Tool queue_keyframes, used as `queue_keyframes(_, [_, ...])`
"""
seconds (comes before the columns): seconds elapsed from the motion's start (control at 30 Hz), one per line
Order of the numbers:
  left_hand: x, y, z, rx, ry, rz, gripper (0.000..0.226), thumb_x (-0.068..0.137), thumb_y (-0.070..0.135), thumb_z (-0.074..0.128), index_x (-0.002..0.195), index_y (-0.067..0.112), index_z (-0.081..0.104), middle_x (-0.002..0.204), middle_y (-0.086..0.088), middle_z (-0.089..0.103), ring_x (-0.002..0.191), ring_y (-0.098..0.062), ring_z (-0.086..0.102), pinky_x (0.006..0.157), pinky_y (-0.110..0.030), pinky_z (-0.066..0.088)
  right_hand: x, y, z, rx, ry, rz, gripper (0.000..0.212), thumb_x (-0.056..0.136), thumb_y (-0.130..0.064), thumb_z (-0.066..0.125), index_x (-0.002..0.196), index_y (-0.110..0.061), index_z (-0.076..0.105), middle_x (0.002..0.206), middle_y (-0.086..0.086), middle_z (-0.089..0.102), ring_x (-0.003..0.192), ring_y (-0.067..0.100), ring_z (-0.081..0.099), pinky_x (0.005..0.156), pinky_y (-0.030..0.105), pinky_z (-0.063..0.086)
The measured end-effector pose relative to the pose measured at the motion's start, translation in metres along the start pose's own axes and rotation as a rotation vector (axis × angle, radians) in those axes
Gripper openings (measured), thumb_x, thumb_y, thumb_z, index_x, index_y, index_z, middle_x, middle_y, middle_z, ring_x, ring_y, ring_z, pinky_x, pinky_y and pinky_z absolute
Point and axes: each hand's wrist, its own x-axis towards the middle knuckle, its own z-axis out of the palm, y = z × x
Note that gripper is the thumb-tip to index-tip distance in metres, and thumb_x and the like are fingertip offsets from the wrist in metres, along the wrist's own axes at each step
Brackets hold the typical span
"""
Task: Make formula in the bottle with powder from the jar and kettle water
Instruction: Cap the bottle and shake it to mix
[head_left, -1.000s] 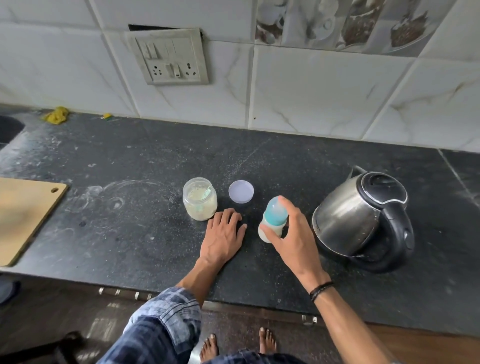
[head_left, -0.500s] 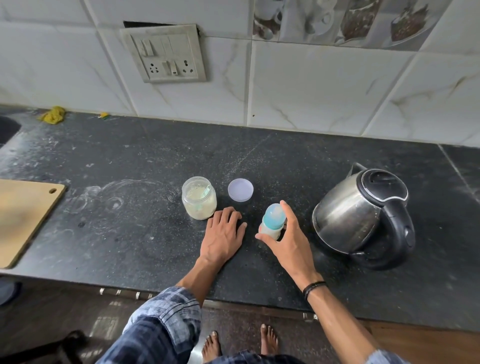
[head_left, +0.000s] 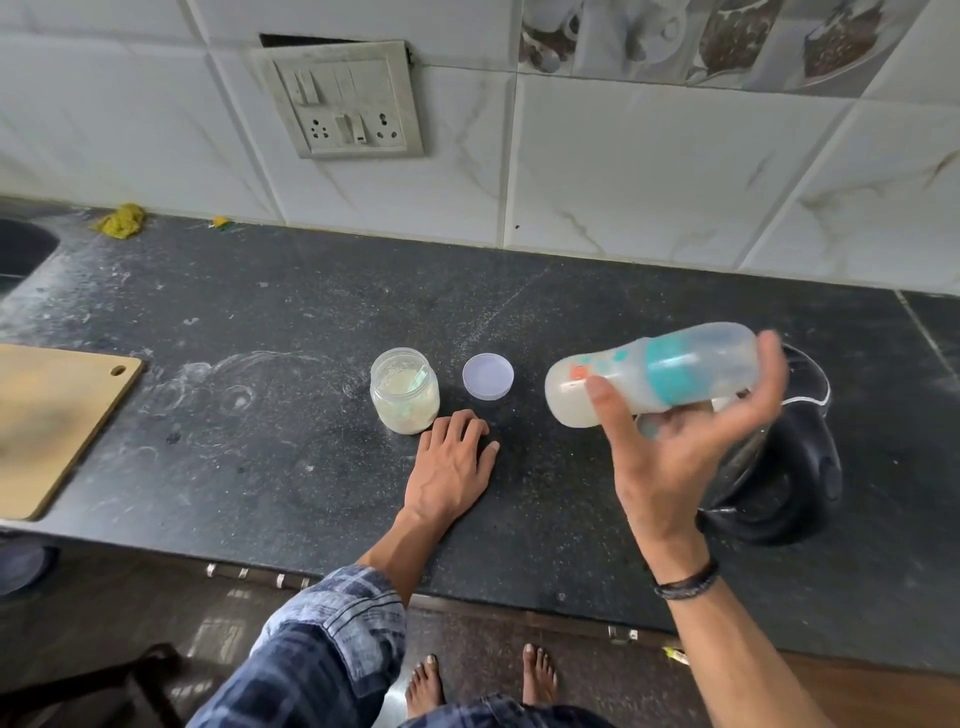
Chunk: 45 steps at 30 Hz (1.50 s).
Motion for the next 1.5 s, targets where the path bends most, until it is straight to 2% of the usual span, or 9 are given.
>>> queue_keyframes(0.13, [0.0, 0.0, -0.001, 0.005, 0.001, 0.003, 0.027, 0.103, 0.044, 0.05, 0.116, 0.022, 0.056, 0.124, 0.003, 0.054, 0.105, -0.023, 0.05, 0.091, -0.04, 0.045, -0.004, -0.01, 0.0, -0.073, -0.28, 0.236, 0.099, 0.077, -0.024, 0.096, 0.149, -0.047, 0.032, 0.137, -0.037, 0.051, 0.116, 0.002, 0.065, 0.094, 0.043, 0.062])
queue_keyframes(0.3, [0.0, 0.001, -0.001, 0.018, 0.004, 0.007, 0.027, 0.103, 0.045, 0.048, 0.115, 0.021, 0.055, 0.122, 0.003, 0.054, 0.103, -0.023, 0.049, 0.089, -0.04, 0.045, 0.021, -0.022, -0.004, 0.096, 0.048, -0.208, 0.094, 0.086, -0.016, 0.088, 0.153, -0.014, 0.022, 0.154, -0.021, 0.039, 0.138, 0.01, 0.049, 0.104, 0.028, 0.055])
queue_keyframes(0.6, [0.0, 0.002, -0.003, 0.018, -0.005, 0.008, 0.027, 0.104, 0.044, 0.049, 0.116, 0.021, 0.056, 0.124, 0.002, 0.054, 0.104, -0.024, 0.05, 0.089, -0.041, 0.045, 0.02, -0.032, 0.007, 0.15, 0.035, -0.137, 0.09, 0.088, -0.014, 0.085, 0.151, -0.009, 0.021, 0.155, -0.022, 0.04, 0.134, 0.013, 0.055, 0.1, 0.03, 0.059])
queue_keyframes(0.73, [-0.001, 0.002, -0.003, 0.028, 0.006, 0.012, 0.028, 0.103, 0.043, 0.054, 0.117, 0.019, 0.059, 0.125, 0.001, 0.056, 0.105, -0.024, 0.051, 0.09, -0.041, 0.045, 0.005, -0.029, 0.012, 0.044, -0.167, 0.223, 0.09, 0.081, -0.013, 0.091, 0.149, -0.023, 0.033, 0.141, -0.02, 0.052, 0.122, 0.012, 0.065, 0.096, 0.049, 0.061])
queue_keyframes(0.9, [0.0, 0.002, -0.001, 0.02, 0.007, 0.002, 0.026, 0.102, 0.043, 0.053, 0.115, 0.02, 0.057, 0.124, 0.001, 0.055, 0.103, -0.024, 0.051, 0.089, -0.041, 0.046, 0.023, -0.04, 0.006, 0.108, 0.046, -0.184, 0.091, 0.09, -0.022, 0.085, 0.151, -0.01, 0.019, 0.157, -0.015, 0.036, 0.14, 0.008, 0.049, 0.104, 0.025, 0.055])
queue_keyframes(1.07, [-0.001, 0.001, -0.002, 0.023, 0.01, 0.01, 0.028, 0.102, 0.043, 0.054, 0.116, 0.02, 0.058, 0.125, 0.001, 0.056, 0.104, -0.024, 0.051, 0.089, -0.041, 0.046, 0.018, -0.041, 0.012, 0.134, -0.103, 0.223, 0.091, 0.081, -0.007, 0.091, 0.147, -0.026, 0.031, 0.145, -0.005, 0.056, 0.119, 0.014, 0.069, 0.092, 0.043, 0.064])
queue_keyframes(1.2, [-0.001, 0.002, -0.003, 0.014, 0.004, 0.003, 0.026, 0.103, 0.043, 0.053, 0.116, 0.02, 0.057, 0.124, 0.001, 0.055, 0.103, -0.024, 0.051, 0.089, -0.04, 0.045, 0.043, -0.045, 0.006, 0.151, 0.058, -0.232, 0.094, 0.088, -0.005, 0.083, 0.15, 0.003, 0.012, 0.157, -0.011, 0.036, 0.143, 0.012, 0.049, 0.105, 0.028, 0.056])
queue_keyframes(1.37, [0.0, 0.002, -0.003, 0.006, 0.002, 0.008, 0.027, 0.103, 0.043, 0.053, 0.117, 0.02, 0.058, 0.125, 0.001, 0.055, 0.105, -0.024, 0.051, 0.09, -0.04, 0.045, 0.03, -0.046, 0.016, 0.134, -0.103, 0.161, 0.09, 0.081, -0.014, 0.09, 0.148, -0.027, 0.03, 0.144, -0.011, 0.05, 0.119, 0.016, 0.068, 0.091, 0.046, 0.064])
queue_keyframes(1.5, [0.0, 0.002, -0.004, 0.018, -0.001, 0.002, 0.027, 0.103, 0.043, 0.052, 0.116, 0.02, 0.058, 0.125, 0.001, 0.055, 0.104, -0.024, 0.051, 0.09, -0.04, 0.044, 0.043, -0.049, 0.009, 0.194, 0.044, -0.157, 0.092, 0.089, -0.008, 0.084, 0.151, -0.006, 0.016, 0.156, -0.011, 0.038, 0.138, 0.016, 0.055, 0.101, 0.031, 0.058])
